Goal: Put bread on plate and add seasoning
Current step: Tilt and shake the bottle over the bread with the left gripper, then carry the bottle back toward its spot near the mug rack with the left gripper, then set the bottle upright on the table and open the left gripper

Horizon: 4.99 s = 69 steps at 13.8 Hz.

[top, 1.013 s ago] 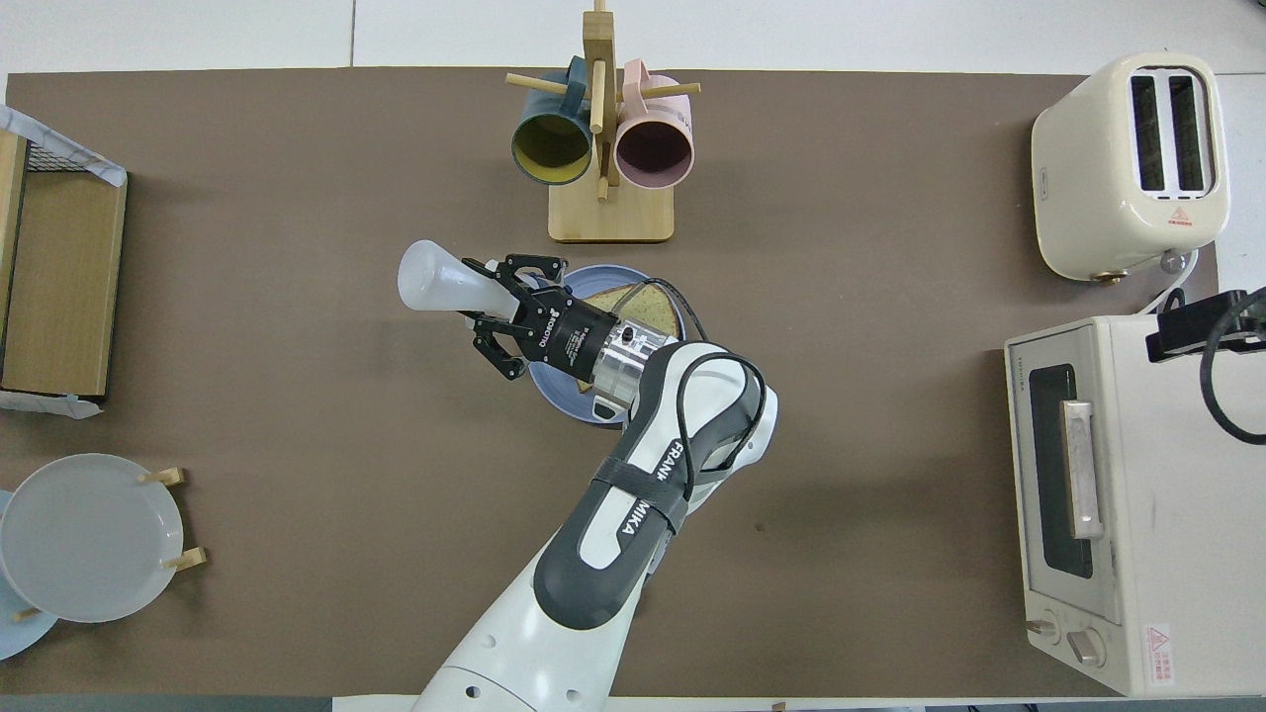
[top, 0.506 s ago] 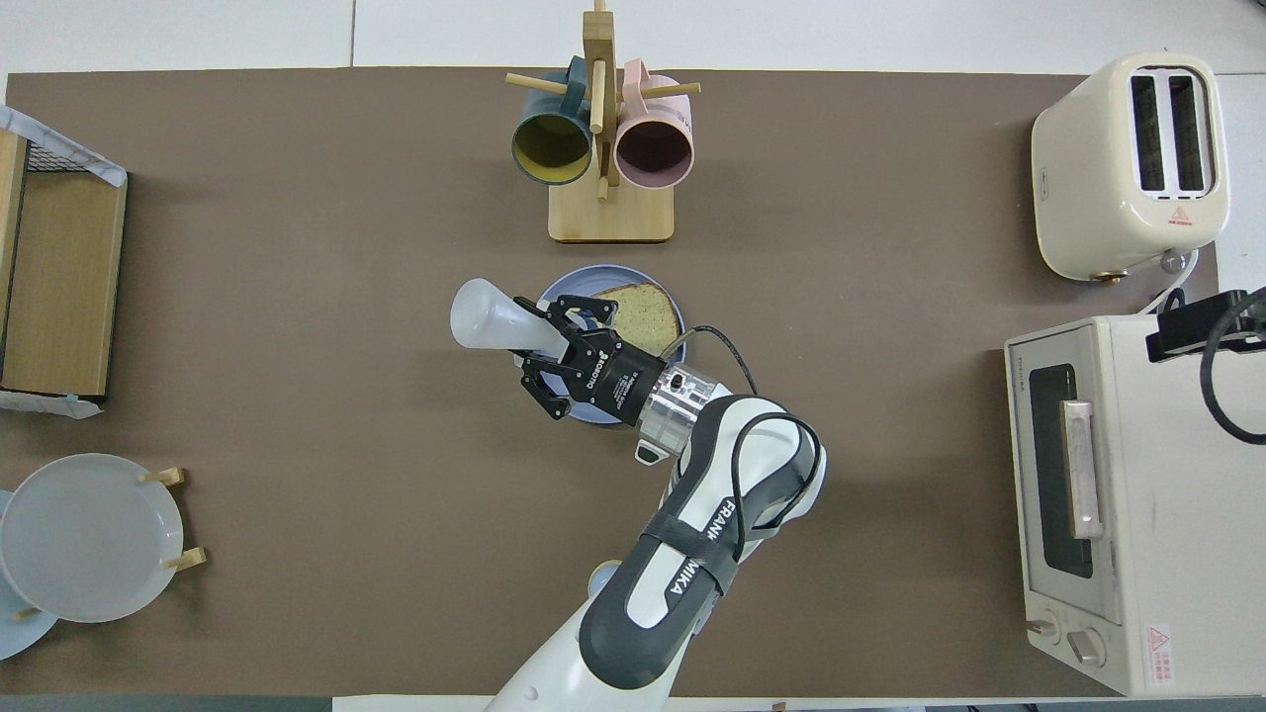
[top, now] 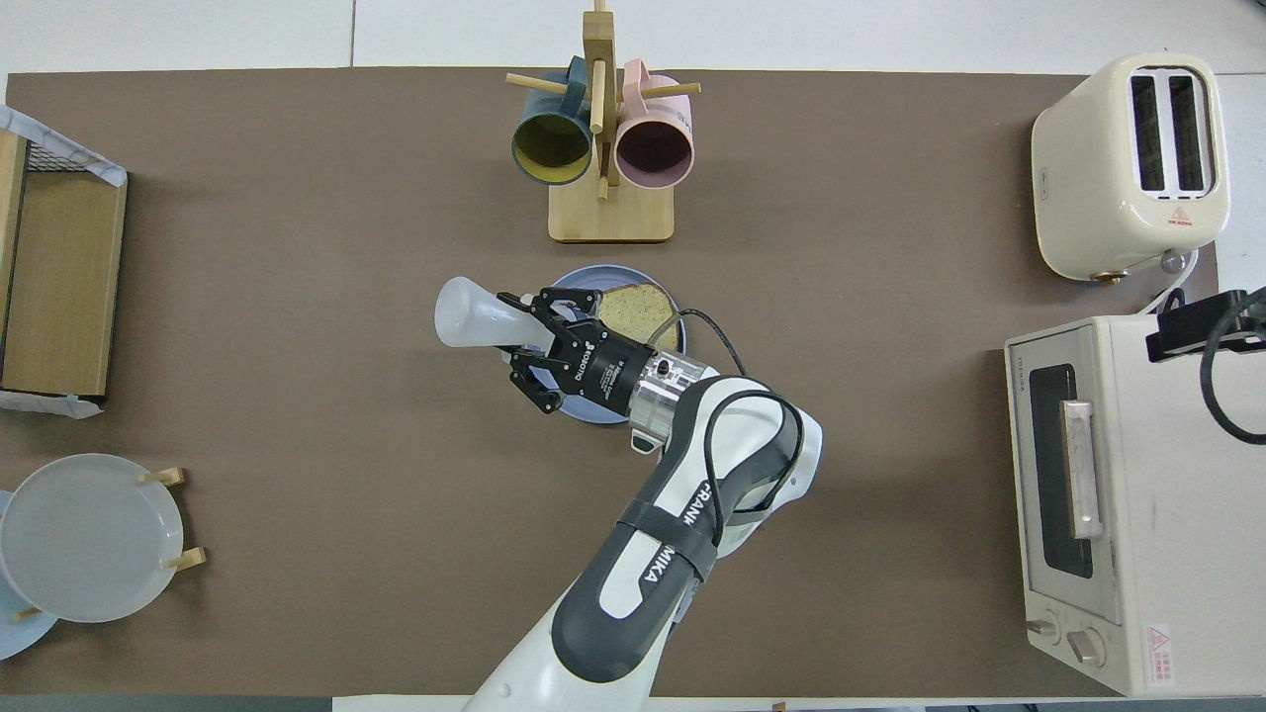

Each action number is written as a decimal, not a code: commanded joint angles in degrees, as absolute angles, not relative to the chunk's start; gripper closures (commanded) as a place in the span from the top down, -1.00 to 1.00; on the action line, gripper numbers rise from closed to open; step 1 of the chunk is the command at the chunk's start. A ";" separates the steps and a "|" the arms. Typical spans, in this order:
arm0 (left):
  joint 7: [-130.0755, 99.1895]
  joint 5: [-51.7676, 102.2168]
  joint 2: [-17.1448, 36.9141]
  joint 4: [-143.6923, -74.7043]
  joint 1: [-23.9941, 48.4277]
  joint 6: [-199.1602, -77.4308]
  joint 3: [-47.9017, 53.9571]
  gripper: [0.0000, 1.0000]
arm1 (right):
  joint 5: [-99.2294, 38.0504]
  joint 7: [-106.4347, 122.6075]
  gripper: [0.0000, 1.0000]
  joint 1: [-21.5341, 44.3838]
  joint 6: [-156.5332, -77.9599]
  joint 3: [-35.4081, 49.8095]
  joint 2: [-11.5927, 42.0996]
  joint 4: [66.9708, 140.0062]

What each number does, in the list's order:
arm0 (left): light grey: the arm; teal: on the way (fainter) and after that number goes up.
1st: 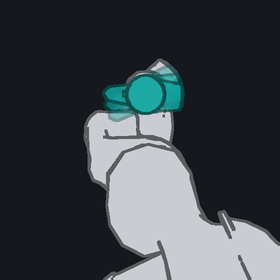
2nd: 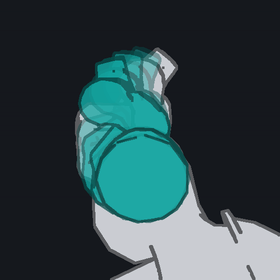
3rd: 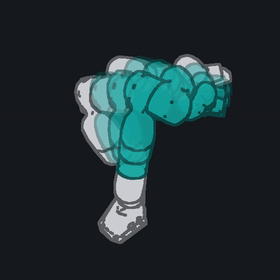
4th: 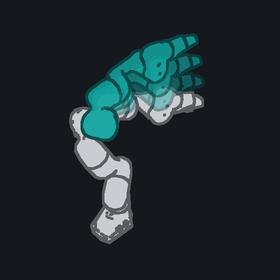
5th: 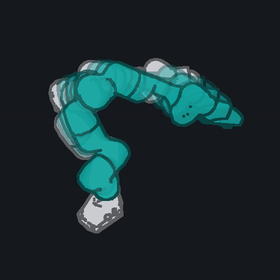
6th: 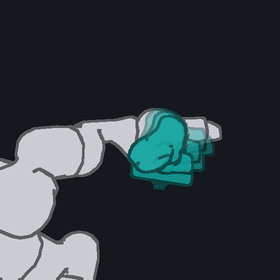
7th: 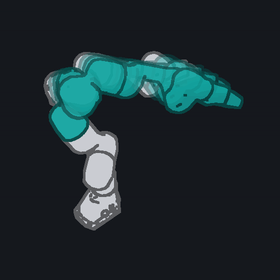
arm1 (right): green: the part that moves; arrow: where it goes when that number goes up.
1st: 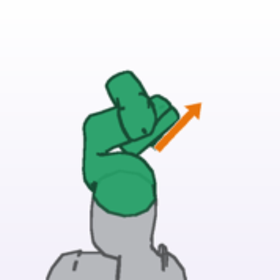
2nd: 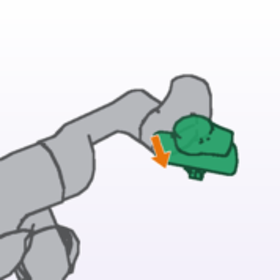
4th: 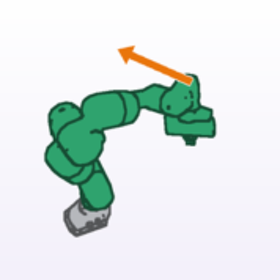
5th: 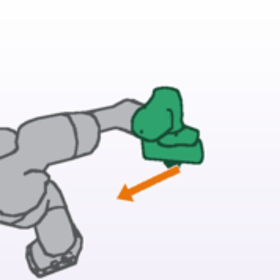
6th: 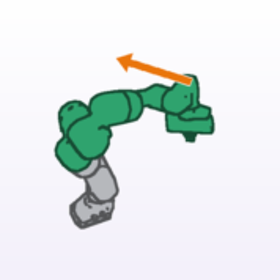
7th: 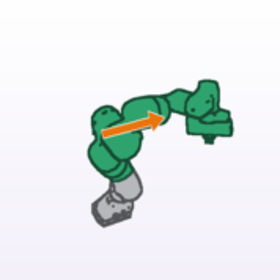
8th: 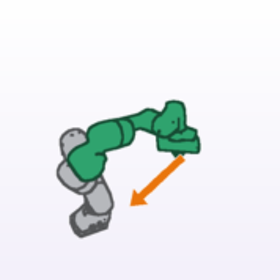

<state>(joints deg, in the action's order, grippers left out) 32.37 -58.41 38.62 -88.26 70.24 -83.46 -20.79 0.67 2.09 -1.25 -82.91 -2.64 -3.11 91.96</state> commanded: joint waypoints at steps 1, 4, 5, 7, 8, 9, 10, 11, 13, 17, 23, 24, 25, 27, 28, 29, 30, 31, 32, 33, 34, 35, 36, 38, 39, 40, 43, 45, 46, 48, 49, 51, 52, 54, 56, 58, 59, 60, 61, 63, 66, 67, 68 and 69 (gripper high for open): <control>32.70 -56.87 31.65 -89.74 68.12 -84.64 -20.39 -1.00 | 0.70 3.52 1.00 -2.02 -83.67 -2.37 -3.78 92.81; 32.08 -52.92 28.31 -89.74 65.93 -86.56 -20.48 -1.00 | 0.70 3.60 1.00 -2.02 -83.67 -2.37 -3.78 92.72; 30.95 -51.26 27.43 -89.82 64.96 -87.88 -20.48 -1.00 | 0.62 3.52 1.00 -2.02 -83.67 -2.37 -3.78 92.72; 28.75 -47.65 25.94 -90.09 63.29 -89.47 -20.48 -1.00 | 0.70 3.52 1.00 -2.02 -83.67 -2.37 -3.78 92.72; 28.48 -46.07 23.58 -91.22 61.80 -91.82 -20.48 -1.00 | 0.70 3.52 1.00 -2.02 -83.67 -2.37 -3.78 92.72; 28.48 -43.79 20.60 -92.62 60.22 -94.72 -20.48 -1.00 | 0.70 3.52 1.00 -2.02 -83.67 -2.37 -3.78 92.72; 28.48 -41.77 17.78 -94.03 58.38 -97.27 -20.39 -1.00 | 0.70 3.60 1.00 -2.02 -83.67 -2.37 -3.78 92.72; 28.30 -40.27 16.01 -94.83 56.62 -99.47 -20.48 -1.00 | 0.70 3.52 1.00 -2.02 -83.67 -2.37 -3.78 92.72; 27.95 -36.50 15.03 -94.92 53.89 -102.99 -20.39 -1.00 | 0.70 3.60 1.00 -2.02 -83.67 -2.37 -3.78 92.72; 26.72 -26.49 14.33 -95.10 47.92 -110.46 -20.39 -1.00 | 0.70 3.52 1.00 -2.02 -83.67 -2.37 -3.78 92.72; 25.49 -9.96 12.92 -102.03 39.82 -126.18 -20.39 -1.00 | 0.70 3.52 1.00 -2.02 -83.67 -2.37 -3.78 92.72; 25.40 -7.06 12.66 -103.52 38.68 -129.08 -20.39 -1.00 | 0.70 3.52 1.00 -2.02 -83.67 -2.37 -3.78 92.72; 24.62 -4.25 12.31 -105.19 37.80 -132.42 -20.39 -1.00 | 0.70 3.52 1.00 -2.02 -83.67 -2.37 -3.78 92.72; 21.64 1.29 11.17 -110.36 36.92 -141.98 -20.39 -1.00 | 0.70 3.52 1.00 -2.02 -83.67 -2.37 -3.78 92.81; 19.53 3.32 10.38 -113.96 36.91 -148.12 -20.39 -1.00 | 0.62 3.60 1.00 -2.02 -83.67 -2.37 -3.78 92.73; 17.42 4.38 9.68 -116.78 36.91 -153.06 -20.39 -1.00 | 0.70 3.60 1.00 -2.02 -83.67 -2.37 -3.78 92.72; 15.31 5.00 9.23 -119.68 37.00 -158.06 -20.39 -1.00 | 0.70 3.52 1.00 -2.02 -83.67 -2.37 -3.78 92.72; 13.12 5.10 8.97 -122.06 37.00 -162.90 -20.30 -1.00 | 0.70 3.52 1.00 -2.02 -83.67 -2.37 -3.78 92.72; 11.01 5.18 8.70 -123.56 36.91 -166.26 -20.30 -1.00 | 0.70 3.52 1.00 -2.02 -83.67 -2.37 -3.78 92.72; 8.38 5.19 9.05 -124.36 37.09 -168.81 -20.30 -1.00 | 0.70 3.52 1.00 -2.02 -83.67 -2.37 -3.78 92.81; 5.74 5.19 9.75 -124.97 37.26 -172.67 -20.22 -1.00 | 0.70 3.52 1.00 -2.02 -83.67 -2.37 -3.78 92.73; 3.36 5.19 11.15 -125.76 37.44 -177.06 -20.13 -1.00 | 0.70 3.60 1.00 -2.02 -83.67 -2.37 -3.78 92.72; 0.56 5.19 13.08 -126.03 37.70 -182.06 -20.13 -1.00 | 0.70 3.52 1.00 -2.02 -83.67 -2.37 -3.78 92.72; -2.97 5.10 17.21 -125.95 37.88 -189.98 -19.87 -1.00 | 0.70 3.52 1.00 -2.02 -83.67 -2.37 -3.78 92.73; -5.34 5.10 19.49 -125.77 37.88 -194.02 -19.78 -1.00 | 0.70 3.52 1.00 -2.02 -83.67 -2.37 -3.78 92.72; -8.23 5.10 21.95 -125.34 37.88 -197.98 -19.69 -1.00 | 0.70 3.52 1.00 -2.02 -83.67 -2.37 -3.78 92.72; -10.98 4.92 27.15 -121.04 37.97 -200.74 -19.42 -1.00 | 0.70 3.52 1.00 -2.02 -83.67 -2.37 -3.78 92.81; -10.99 4.66 29.43 -119.10 37.45 -200.83 -19.42 -1.00 | 0.70 3.52 1.00 -2.02 -83.67 -2.37 -3.78 92.72; -10.99 4.66 30.92 -117.61 37.35 -200.83 -19.42 -1.00 | 0.70 3.60 1.00 -2.02 -83.67 -2.37 -3.78 92.72; -11.07 4.40 32.51 -115.76 36.66 -200.92 -19.60 -1.00 | 0.70 3.60 1.00 -2.02 -83.67 -2.37 -3.78 92.81; -10.99 3.79 32.95 -115.23 36.13 -200.92 -19.60 -1.00 | 0.70 3.52 1.00 -2.02 -83.67 -2.37 -3.78 92.73; -10.99 1.94 34.09 -113.30 35.16 -200.92 -19.60 -1.00 | 0.62 3.60 1.00 -2.02 -83.67 -2.37 -3.78 92.73; -10.90 1.15 35.06 -112.94 34.98 -200.92 -19.60 -1.00 | 0.62 3.52 1.00 -2.02 -83.67 -2.37 -3.78 92.72; -10.90 0.88 35.42 -112.50 34.98 -200.92 -19.60 -1.00 | 0.70 3.52 1.00 -2.02 -83.67 -2.37 -3.78 92.72; -10.81 -1.04 35.33 -112.67 34.81 -200.92 -19.60 -1.00 | 0.70 3.52 1.00 -2.02 -83.67 -2.37 -3.78 92.72; -10.81 -1.93 35.33 -112.76 34.28 -200.92 -19.60 -1.00 | 0.70 3.52 1.00 -2.02 -83.67 -2.37 -3.78 92.72; -10.81 -2.72 35.33 -112.76 34.28 -201.00 -19.60 -1.00 | 0.70 3.52 1.00 -2.02 -83.67 -2.37 -3.78 92.72; -10.81 -3.07 35.33 -112.94 34.19 -200.92 -19.60 -1.00 | 0.62 3.52 1.00 -2.02 -83.67 -2.37 -3.78 92.72; -10.81 -3.16 35.33 -112.94 34.10 -200.92 -19.60 -1.00 | 0.70 3.52 1.00 -2.02 -83.67 -2.37 -3.78 92.72; -10.81 -2.99 35.33 -113.03 34.19 -200.92 -19.60 -0.45 | 0.70 3.52 1.00 -2.02 -83.67 -2.37 -3.78 92.72; -10.81 -2.99 35.24 -113.20 34.19 -200.92 -19.60 0.42 | 0.70 3.52 1.00 -2.02 -83.67 -2.37 -3.78 92.73; -10.81 -2.90 35.24 -113.20 34.19 -200.92 -19.60 0.79 | 0.70 3.52 1.00 -2.02 -83.67 -2.37 -3.78 92.81; -10.90 -2.99 35.16 -113.29 34.10 -200.92 -19.60 1.00 | 0.70 3.60 1.00 -2.02 -83.67 -2.37 -3.78 92.73; -10.90 -2.99 35.16 -113.64 34.01 -200.92 -19.60 1.00 | 0.70 3.52 1.00 -2.02 -83.67 -2.37 -3.78 92.72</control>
<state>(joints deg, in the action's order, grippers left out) -10.30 -1.83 34.59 -113.86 34.74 -199.85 -19.53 0.67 2.09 -1.25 -82.91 -2.64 -3.11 91.96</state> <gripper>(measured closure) 0.300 0.000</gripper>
